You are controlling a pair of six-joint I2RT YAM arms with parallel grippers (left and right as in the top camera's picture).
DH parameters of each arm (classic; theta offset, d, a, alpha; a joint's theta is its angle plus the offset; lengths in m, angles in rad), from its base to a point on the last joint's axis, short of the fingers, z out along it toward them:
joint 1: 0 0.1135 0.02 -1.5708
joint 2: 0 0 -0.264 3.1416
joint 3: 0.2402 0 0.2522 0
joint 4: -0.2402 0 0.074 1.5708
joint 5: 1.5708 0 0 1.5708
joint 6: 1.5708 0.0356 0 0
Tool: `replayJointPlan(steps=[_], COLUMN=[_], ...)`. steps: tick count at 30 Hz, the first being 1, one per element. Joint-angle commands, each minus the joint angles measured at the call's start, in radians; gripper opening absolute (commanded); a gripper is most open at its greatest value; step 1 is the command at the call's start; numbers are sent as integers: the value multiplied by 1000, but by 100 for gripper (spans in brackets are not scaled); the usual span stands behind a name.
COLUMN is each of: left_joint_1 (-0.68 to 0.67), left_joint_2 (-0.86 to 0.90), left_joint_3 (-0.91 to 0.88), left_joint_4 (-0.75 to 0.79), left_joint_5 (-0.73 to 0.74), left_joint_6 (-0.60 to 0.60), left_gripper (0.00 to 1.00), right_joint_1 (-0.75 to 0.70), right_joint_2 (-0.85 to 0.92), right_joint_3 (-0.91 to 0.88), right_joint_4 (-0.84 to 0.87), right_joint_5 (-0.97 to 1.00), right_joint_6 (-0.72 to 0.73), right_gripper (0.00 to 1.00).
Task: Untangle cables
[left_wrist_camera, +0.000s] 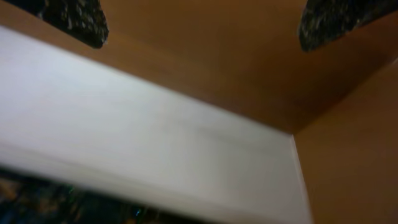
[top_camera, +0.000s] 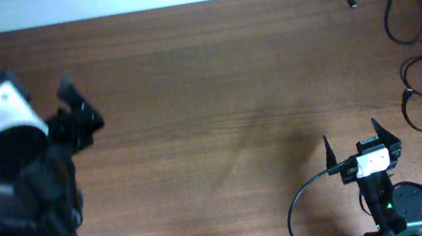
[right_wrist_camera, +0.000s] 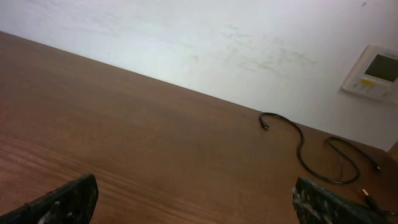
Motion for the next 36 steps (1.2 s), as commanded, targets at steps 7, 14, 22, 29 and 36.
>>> replayJointPlan(steps=[7,14,22,29,36], left_joint_1=[176,178,249,264,264], left_joint_2=[-740,-990,-990,-990,-990], left_joint_3=[-842,-1329,-1521,-1586,-1586], left_joint_4=[284,665,955,895,887], left_joint_5=[186,283,314,307,400], left_joint_6=[-139,-275,-296,-215,298], left_gripper=[99,99,99,99,99], right_joint_1=[-3,-3,-3,-3,-3], right_joint_2=[-6,-6,-6,-6,-6], right_joint_3=[-5,-5,-5,-5,-5], right_joint_4=[-5,-5,-5,-5,-5], right_joint_5=[-13,-13,-13,-13,-13], right_joint_6=[15,14,14,14,14], right_gripper=[99,99,99,99,99])
